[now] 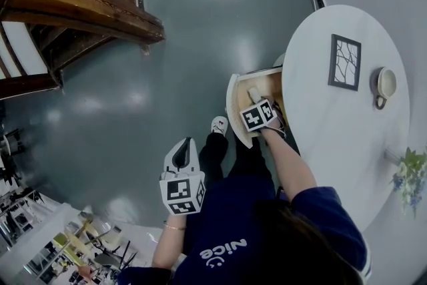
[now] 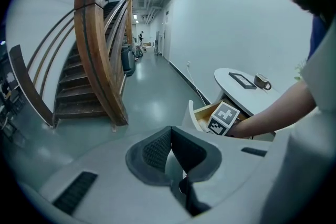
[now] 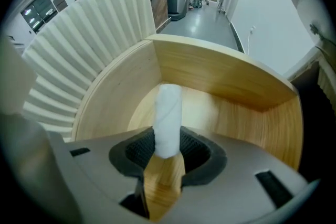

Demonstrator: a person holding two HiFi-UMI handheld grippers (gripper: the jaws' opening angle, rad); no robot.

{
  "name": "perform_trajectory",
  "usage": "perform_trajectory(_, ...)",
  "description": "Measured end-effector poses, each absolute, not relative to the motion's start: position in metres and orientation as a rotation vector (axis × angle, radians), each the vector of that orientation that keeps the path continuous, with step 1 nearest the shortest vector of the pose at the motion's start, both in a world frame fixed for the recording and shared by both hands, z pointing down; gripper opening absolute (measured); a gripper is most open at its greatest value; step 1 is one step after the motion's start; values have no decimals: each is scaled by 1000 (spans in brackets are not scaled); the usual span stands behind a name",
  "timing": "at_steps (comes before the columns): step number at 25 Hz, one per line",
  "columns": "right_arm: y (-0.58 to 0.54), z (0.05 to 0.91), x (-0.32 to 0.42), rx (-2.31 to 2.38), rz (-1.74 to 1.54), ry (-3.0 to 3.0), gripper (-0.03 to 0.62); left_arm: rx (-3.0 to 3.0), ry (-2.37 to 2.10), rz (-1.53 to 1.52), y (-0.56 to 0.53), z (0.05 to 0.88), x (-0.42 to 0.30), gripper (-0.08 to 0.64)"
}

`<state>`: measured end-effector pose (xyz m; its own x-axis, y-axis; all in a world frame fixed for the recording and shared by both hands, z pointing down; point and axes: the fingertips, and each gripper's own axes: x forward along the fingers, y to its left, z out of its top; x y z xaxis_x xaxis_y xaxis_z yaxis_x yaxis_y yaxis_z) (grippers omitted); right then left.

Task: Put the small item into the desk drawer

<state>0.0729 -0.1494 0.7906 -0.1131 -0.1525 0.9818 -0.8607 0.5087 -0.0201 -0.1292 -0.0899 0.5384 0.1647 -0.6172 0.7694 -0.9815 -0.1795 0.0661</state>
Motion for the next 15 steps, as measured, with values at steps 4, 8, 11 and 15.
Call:
perform_trajectory(4,-145,799,73,863,762,-1576,147,1865,-1503,851,-81,544,-127,3)
perform_trajectory(8,-142,804,75,835,763,-1563,147,1856,-1506,863,-76,546,-126,3)
perform_trajectory(11,-142,807,74,808,758,-1566,147,1848,-1512,873,-74,549,-126,3)
perform_trajectory(15,-141,812,74,776,777,-1549,149,1842,-1514,878,-73,551,-124,3)
